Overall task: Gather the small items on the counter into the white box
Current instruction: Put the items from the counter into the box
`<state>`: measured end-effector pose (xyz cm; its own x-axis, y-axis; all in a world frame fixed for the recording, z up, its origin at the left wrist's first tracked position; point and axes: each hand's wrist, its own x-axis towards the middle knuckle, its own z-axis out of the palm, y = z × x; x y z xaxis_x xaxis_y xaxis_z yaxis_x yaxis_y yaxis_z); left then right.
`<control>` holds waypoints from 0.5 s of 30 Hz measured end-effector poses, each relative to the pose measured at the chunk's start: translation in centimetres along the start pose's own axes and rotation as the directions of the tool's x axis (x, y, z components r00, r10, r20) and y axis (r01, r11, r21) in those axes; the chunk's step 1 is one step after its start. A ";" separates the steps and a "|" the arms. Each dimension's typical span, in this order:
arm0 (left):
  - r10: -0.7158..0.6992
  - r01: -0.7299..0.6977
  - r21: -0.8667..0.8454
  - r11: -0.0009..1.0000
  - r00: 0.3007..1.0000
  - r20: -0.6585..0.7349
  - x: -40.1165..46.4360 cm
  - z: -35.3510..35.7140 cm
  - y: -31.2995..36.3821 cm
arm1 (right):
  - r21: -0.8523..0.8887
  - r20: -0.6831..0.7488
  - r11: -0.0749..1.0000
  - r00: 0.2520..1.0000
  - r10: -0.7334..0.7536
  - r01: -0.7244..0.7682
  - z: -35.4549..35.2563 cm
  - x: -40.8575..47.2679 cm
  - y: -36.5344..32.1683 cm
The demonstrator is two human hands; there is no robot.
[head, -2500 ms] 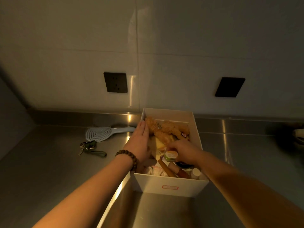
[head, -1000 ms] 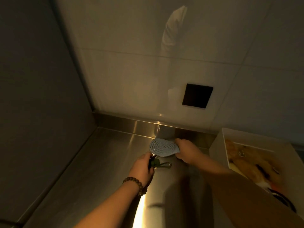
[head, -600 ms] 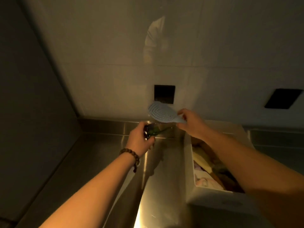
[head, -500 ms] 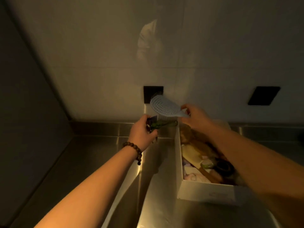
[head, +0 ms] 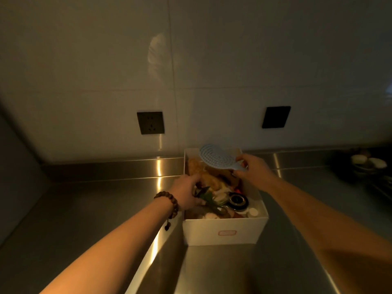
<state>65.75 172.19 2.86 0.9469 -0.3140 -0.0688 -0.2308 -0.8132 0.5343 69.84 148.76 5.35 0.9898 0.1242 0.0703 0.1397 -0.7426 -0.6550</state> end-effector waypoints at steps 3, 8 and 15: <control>0.013 -0.010 0.046 0.999 0.998 -0.064 -0.2 0.2 -0.6 | 0.001 0.029 1.000 1.000 0.009 -0.009 0.9 -0.4 0.0; -0.082 0.041 -0.267 0.963 0.986 -0.146 -0.8 1.4 -1.9 | 0.005 0.146 1.000 0.989 0.015 -0.016 3.9 -0.4 -1.0; -0.132 0.073 -0.413 0.908 0.984 -0.116 -1.3 3.2 -2.8 | -0.062 0.214 0.995 0.972 0.095 -0.084 8.2 -0.7 -0.8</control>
<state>64.45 173.32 -1.23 0.9886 -0.1451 -0.0405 -0.0481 -0.5587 0.8280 68.81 154.65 -0.39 0.9692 0.1910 -0.1552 0.0578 -0.7897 -0.6108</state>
